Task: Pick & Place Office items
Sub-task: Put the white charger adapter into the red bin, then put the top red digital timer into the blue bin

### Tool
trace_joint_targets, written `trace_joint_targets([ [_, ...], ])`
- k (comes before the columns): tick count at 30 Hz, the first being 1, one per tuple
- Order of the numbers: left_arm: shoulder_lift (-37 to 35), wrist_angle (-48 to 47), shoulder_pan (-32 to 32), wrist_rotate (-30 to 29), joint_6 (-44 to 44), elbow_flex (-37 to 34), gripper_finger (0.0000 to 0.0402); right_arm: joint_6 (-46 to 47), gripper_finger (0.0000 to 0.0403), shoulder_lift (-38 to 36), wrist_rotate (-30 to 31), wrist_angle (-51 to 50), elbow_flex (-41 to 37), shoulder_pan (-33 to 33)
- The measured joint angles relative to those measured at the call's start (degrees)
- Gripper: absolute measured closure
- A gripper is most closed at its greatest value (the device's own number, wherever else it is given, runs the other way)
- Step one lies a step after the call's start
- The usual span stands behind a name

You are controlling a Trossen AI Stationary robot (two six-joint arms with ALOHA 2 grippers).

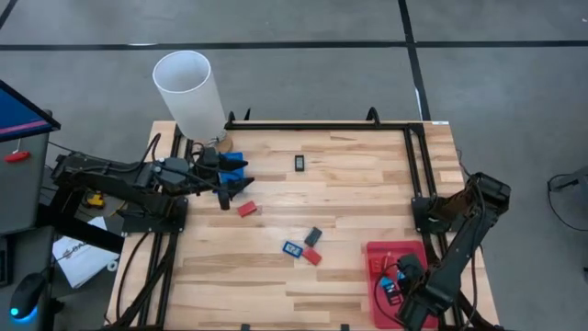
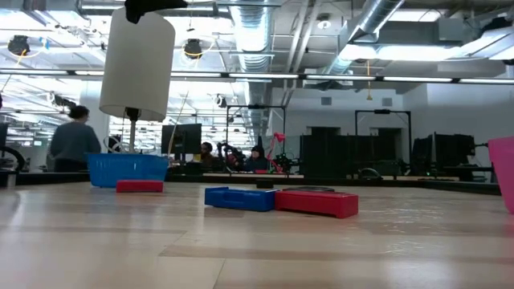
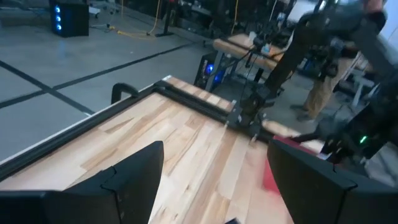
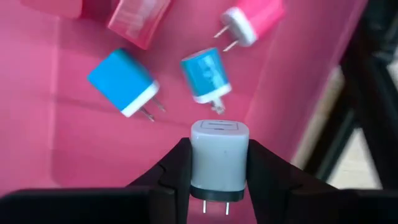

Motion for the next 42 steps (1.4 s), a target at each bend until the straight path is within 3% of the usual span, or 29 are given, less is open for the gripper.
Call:
trace_joint_targets([
  [27,0.26,3.39,0.00,-1.55,-1.05,0.02,0.0117,-1.58,0.0292,0.00,7.58,2.98,-5.78,-3.61],
  [34,0.26,3.36,0.01,-1.55,-0.67,0.02,0.0117,-2.39,0.0180,0.00,6.67,2.48,-5.78,-4.47],
  [38,0.26,3.32,0.00,-1.58,-0.19,0.02,0.0117,-3.03,0.0169,-1.18,7.46,2.21,-5.63,-5.40],
  [42,0.06,1.65,0.00,-1.61,0.89,0.02,0.0117,-3.09,0.0182,-4.00,12.95,-1.07,-3.44,-6.50],
])
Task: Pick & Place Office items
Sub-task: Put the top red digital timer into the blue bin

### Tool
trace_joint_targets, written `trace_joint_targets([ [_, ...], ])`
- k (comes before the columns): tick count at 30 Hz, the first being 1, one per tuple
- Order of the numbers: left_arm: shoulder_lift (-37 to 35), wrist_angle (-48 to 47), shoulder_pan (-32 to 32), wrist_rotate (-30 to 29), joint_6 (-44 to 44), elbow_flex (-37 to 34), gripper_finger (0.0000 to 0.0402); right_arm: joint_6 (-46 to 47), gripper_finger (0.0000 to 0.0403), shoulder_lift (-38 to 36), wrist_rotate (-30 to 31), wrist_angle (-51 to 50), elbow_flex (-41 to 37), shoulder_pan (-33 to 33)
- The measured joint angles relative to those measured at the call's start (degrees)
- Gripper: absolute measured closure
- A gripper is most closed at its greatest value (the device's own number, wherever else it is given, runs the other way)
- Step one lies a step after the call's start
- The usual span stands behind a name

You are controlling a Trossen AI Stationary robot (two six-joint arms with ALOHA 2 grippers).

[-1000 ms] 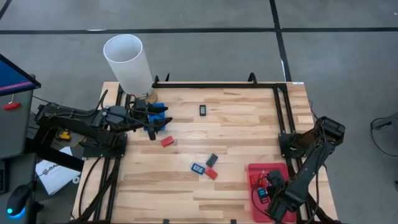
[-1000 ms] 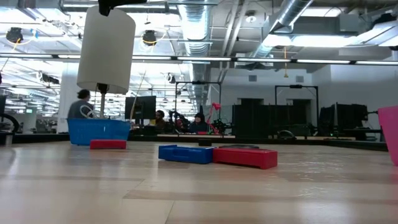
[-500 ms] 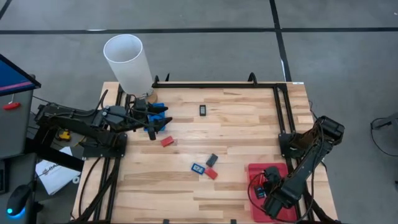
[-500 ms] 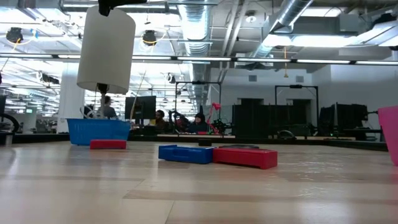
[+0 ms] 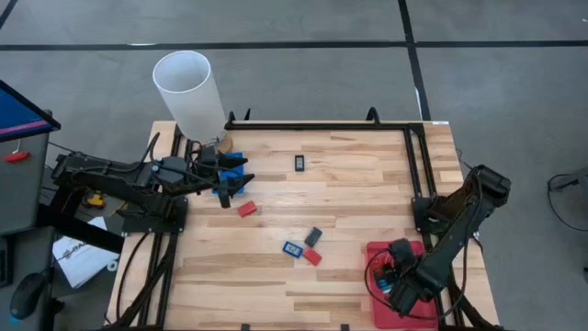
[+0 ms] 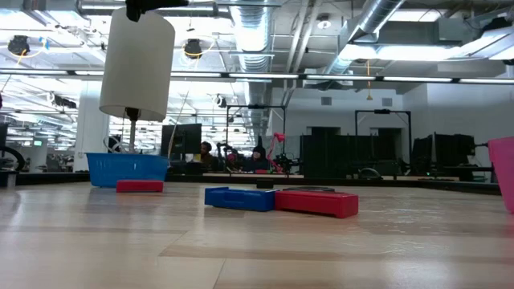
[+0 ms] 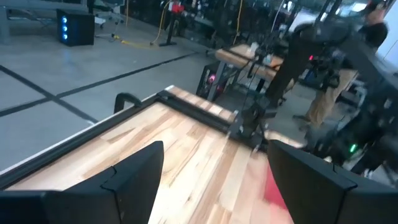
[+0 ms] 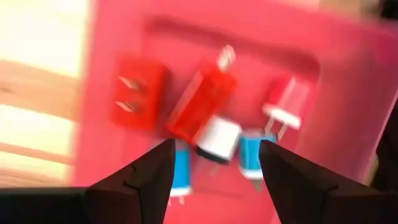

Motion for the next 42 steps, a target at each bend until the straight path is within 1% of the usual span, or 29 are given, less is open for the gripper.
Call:
trace_joint_targets([
  [3,-0.78,-3.86,0.00,0.01,-0.22,-0.02,0.0117,-0.36,0.0196,-2.87,7.21,-3.31,2.17,-0.82],
  [6,-1.93,-8.55,-0.03,1.00,-2.67,-0.02,0.0117,-0.58,0.0207,-5.59,15.32,-5.66,3.65,-1.65],
  [9,-3.10,-16.30,-0.83,6.30,-3.93,0.00,0.0117,-2.78,0.0212,-8.43,21.09,-6.24,4.11,-2.61],
  [12,-3.44,-24.83,-2.72,11.62,-7.27,0.00,0.0117,-4.85,0.0210,-10.76,25.18,-6.43,4.11,-3.72],
  [16,-2.86,-33.30,-8.22,17.34,-11.00,0.00,0.0117,-5.54,0.0200,-13.16,27.85,-6.90,4.11,-5.26],
  [18,-2.20,-36.12,-12.50,19.51,-13.62,-0.02,0.0117,-6.45,0.0195,-14.10,27.98,-6.82,4.11,-5.78],
  [20,-1.45,-37.05,-17.30,20.24,-16.72,-0.02,0.0117,-7.14,0.0192,-14.76,28.14,-6.77,4.11,-6.17],
  [23,0.67,-36.30,-24.85,19.79,-20.97,-0.02,0.0117,-7.43,0.0189,-15.35,28.31,-6.71,4.11,-6.41],
  [25,3.10,-34.24,-29.02,17.46,-22.27,-0.02,0.0117,-7.43,0.0188,-15.52,28.85,-6.73,4.11,-6.41],
  [27,6.26,-31.77,-31.46,14.93,-21.60,-0.02,0.0115,-7.43,0.0188,-15.52,29.68,-6.74,4.11,-6.41],
  [28,8.12,-30.23,-31.70,13.99,-20.40,-0.02,0.0114,-7.43,0.0188,-15.52,29.79,-6.79,4.11,-6.54],
  [31,13.71,-27.72,-29.24,12.01,-16.20,-0.02,0.0105,-7.43,0.0188,-15.51,29.82,-6.84,4.11,-6.89],
  [36,19.59,-26.61,-20.13,11.29,-15.60,-0.02,0.0082,-7.43,0.0188,-15.50,29.80,-6.86,4.11,-7.07],
  [42,24.40,-28.74,-9.35,13.83,-20.70,-0.01,0.0069,-7.43,0.0188,-15.50,29.71,-6.84,4.11,-6.48],
])
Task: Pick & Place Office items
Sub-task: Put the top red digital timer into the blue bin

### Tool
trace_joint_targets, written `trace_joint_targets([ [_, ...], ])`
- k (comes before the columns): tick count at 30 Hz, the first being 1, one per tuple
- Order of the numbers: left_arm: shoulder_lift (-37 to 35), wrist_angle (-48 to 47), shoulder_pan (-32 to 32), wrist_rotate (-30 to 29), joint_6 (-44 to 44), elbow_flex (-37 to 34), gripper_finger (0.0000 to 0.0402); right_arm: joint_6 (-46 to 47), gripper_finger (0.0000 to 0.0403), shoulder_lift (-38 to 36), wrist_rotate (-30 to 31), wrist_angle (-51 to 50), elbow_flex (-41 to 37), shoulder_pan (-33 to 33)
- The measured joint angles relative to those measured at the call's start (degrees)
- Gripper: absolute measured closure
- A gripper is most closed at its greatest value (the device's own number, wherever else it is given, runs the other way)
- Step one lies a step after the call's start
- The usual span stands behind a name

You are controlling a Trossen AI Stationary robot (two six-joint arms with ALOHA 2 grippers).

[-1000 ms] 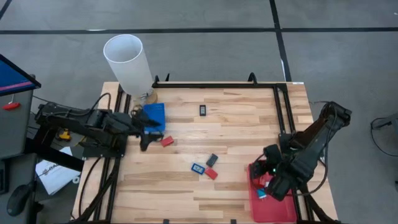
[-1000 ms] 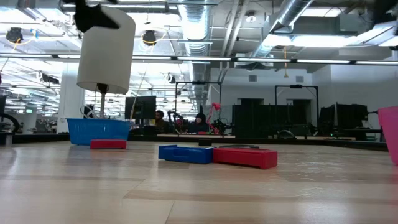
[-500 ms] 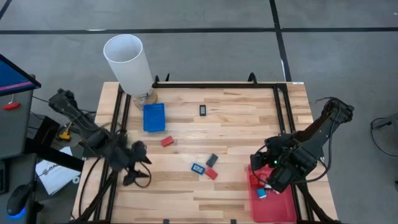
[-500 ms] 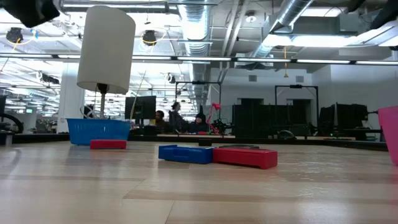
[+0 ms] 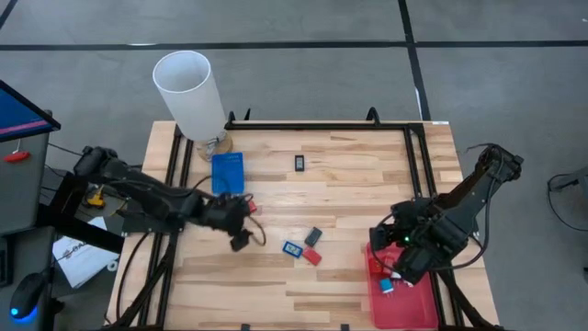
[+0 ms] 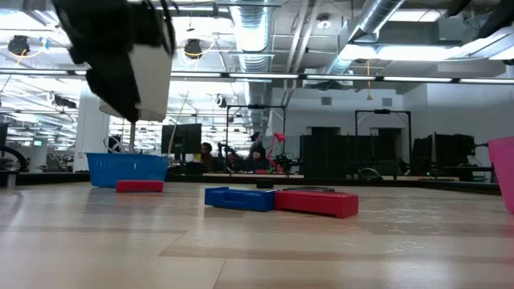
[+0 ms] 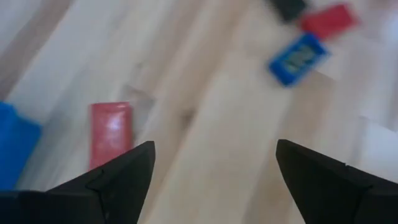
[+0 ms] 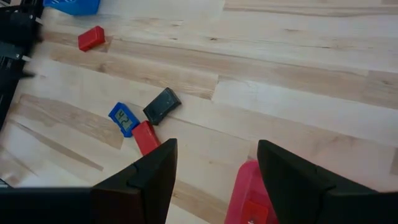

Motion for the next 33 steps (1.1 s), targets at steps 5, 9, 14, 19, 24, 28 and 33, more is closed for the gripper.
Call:
trace_joint_targets([
  [5,2.19,-0.72,5.68,-1.40,0.04,-0.01,0.0068,0.00,0.0188,0.00,0.02,-0.30,0.00,0.87],
  [9,4.13,-0.76,9.18,-0.72,-0.21,-0.24,0.0068,0.01,0.0188,0.00,0.18,-1.00,0.00,1.03],
  [14,5.11,3.28,11.63,5.36,-3.12,-5.90,0.0068,0.02,0.0188,0.00,1.88,-1.15,-0.02,1.00],
  [19,3.25,3.89,11.89,2.65,-3.70,-9.99,0.0068,0.95,0.0188,0.02,1.95,-1.14,-0.02,0.97],
  [24,1.58,5.47,12.54,1.78,-3.52,-13.35,0.0068,1.09,0.0188,0.04,2.28,-1.14,-0.02,0.97],
  [28,1.47,10.61,12.59,3.88,-3.49,-16.33,0.0068,1.52,0.0188,0.04,2.37,-1.16,-0.02,0.88],
  [33,1.47,12.55,12.95,2.82,-3.60,-17.76,0.0068,2.19,0.0188,0.04,2.54,-0.97,-0.02,0.88],
])
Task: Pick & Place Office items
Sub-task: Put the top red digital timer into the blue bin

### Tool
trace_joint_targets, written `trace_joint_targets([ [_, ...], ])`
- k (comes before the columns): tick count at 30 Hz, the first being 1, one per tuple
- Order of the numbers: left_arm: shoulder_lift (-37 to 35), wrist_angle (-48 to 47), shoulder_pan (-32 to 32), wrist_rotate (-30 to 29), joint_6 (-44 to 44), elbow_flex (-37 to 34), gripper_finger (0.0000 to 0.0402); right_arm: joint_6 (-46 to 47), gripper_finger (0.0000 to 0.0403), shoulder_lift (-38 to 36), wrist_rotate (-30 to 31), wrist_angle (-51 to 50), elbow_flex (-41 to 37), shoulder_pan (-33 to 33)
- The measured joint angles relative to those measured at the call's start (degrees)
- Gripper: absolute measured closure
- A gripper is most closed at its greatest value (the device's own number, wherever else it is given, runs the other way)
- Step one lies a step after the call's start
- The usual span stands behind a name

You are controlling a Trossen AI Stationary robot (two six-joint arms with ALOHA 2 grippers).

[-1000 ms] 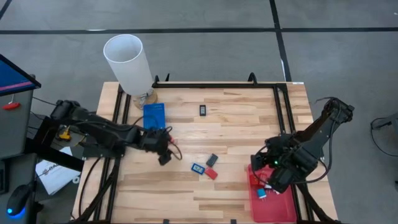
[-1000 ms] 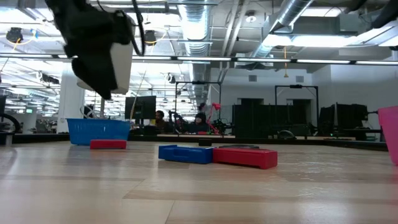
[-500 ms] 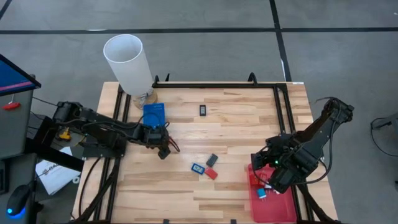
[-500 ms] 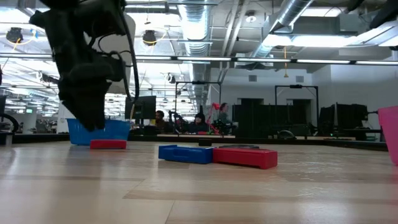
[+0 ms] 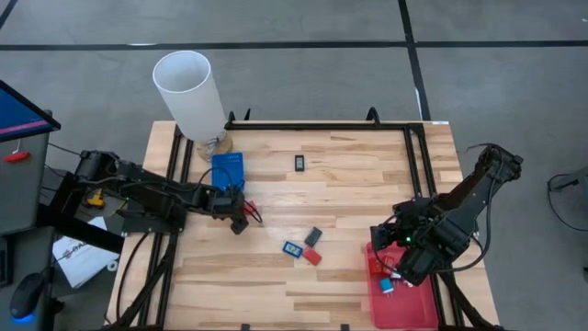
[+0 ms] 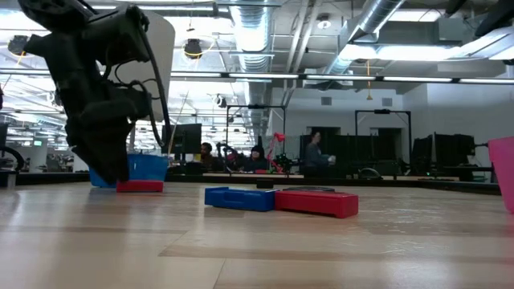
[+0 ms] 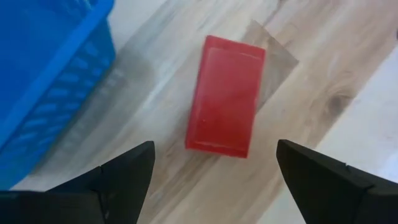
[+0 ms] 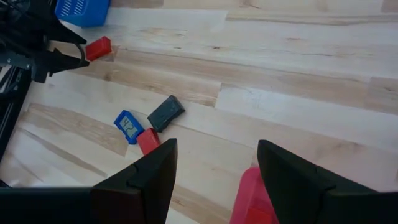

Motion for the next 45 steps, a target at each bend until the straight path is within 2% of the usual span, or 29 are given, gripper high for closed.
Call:
trace_joint_targets([
  [10,0.14,5.76,1.21,-0.38,-0.02,-3.44,0.0077,0.42,0.0188,0.00,0.18,0.24,0.00,0.04],
  [18,0.22,5.58,1.19,-1.14,-0.09,-3.64,0.0114,0.42,0.0188,0.00,0.93,0.29,0.00,0.04],
  [23,0.28,5.27,1.23,-1.83,-0.27,-3.73,0.0163,0.87,0.0188,0.00,2.24,0.60,0.00,0.00],
  [30,0.13,5.22,1.31,-1.60,-0.21,-3.87,0.0260,0.87,0.0188,0.00,3.11,1.40,0.00,0.03],
  [39,-0.48,12.33,-0.52,8.04,0.20,-3.82,0.0378,0.87,0.0188,0.00,3.23,1.60,0.00,0.04],
  [42,-1.10,17.61,-2.03,11.62,0.38,-3.76,0.0396,0.87,0.0188,0.00,3.24,1.63,0.00,0.04],
  [45,-2.93,21.18,-4.20,11.86,0.44,-3.78,0.0387,0.87,0.0188,0.00,3.23,1.61,0.00,0.03],
])
